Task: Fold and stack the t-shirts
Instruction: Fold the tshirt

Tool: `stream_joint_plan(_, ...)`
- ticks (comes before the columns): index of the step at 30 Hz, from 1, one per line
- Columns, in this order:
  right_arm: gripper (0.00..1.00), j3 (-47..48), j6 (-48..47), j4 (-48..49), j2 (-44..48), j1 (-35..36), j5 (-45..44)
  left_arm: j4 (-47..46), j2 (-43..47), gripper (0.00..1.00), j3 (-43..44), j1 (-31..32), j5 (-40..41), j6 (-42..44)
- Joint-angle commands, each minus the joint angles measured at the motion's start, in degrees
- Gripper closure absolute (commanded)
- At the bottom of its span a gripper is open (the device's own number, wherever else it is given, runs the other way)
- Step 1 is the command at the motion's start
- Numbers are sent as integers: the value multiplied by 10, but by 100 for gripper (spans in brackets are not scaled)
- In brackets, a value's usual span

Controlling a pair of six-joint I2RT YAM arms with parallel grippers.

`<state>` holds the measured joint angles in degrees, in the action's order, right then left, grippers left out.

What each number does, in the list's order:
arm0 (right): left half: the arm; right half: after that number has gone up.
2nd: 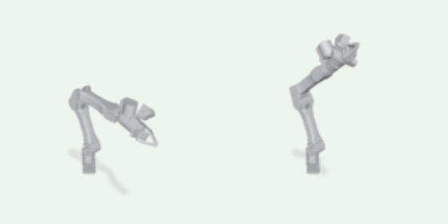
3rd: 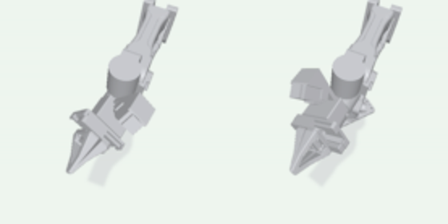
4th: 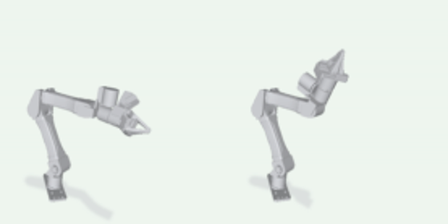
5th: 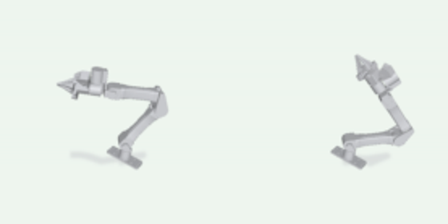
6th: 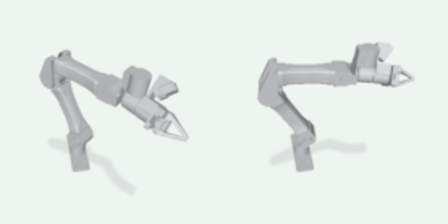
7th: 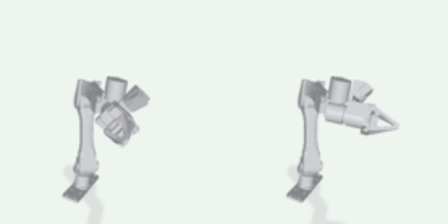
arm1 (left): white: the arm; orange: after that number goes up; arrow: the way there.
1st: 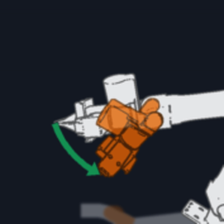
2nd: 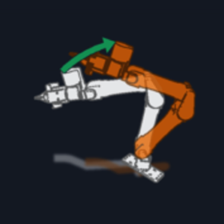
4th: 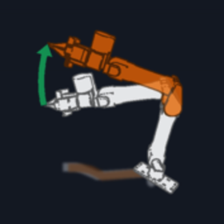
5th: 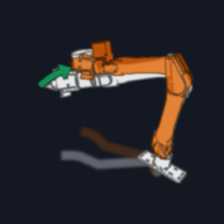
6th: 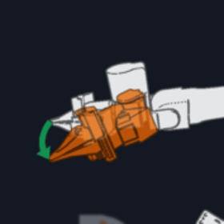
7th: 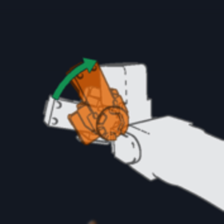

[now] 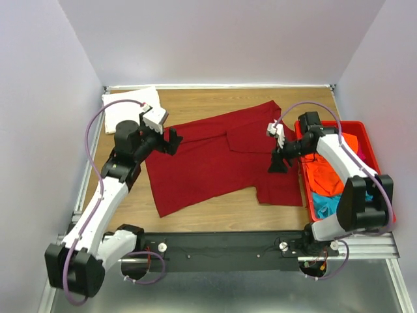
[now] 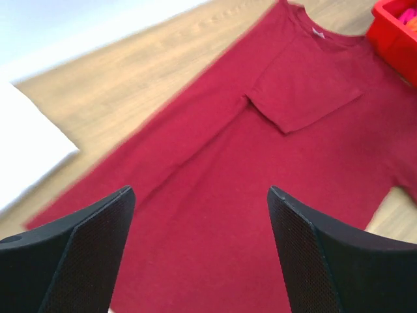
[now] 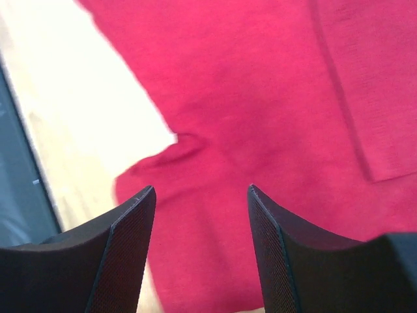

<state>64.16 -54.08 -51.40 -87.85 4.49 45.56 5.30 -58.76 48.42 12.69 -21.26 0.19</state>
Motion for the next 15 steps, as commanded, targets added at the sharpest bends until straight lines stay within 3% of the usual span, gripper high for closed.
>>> stream_joint_plan(1, 34, -64, 3, 14, 85, -2, 43, -31, 85, 5, -47, 10, 86, 58)
stream_joint_plan(5, 33, -124, 35, 80, 145, -2, 9, -35, 137, 2, -65, 10, 124, 44)
stream_joint_plan(11, 31, -149, 62, 111, 167, -6, -15, 34, 151, 2, -26, 14, 42, 109)
stream_joint_plan(15, 31, -153, 64, 111, 167, -10, -11, 63, 158, 2, -34, 44, 75, 166)
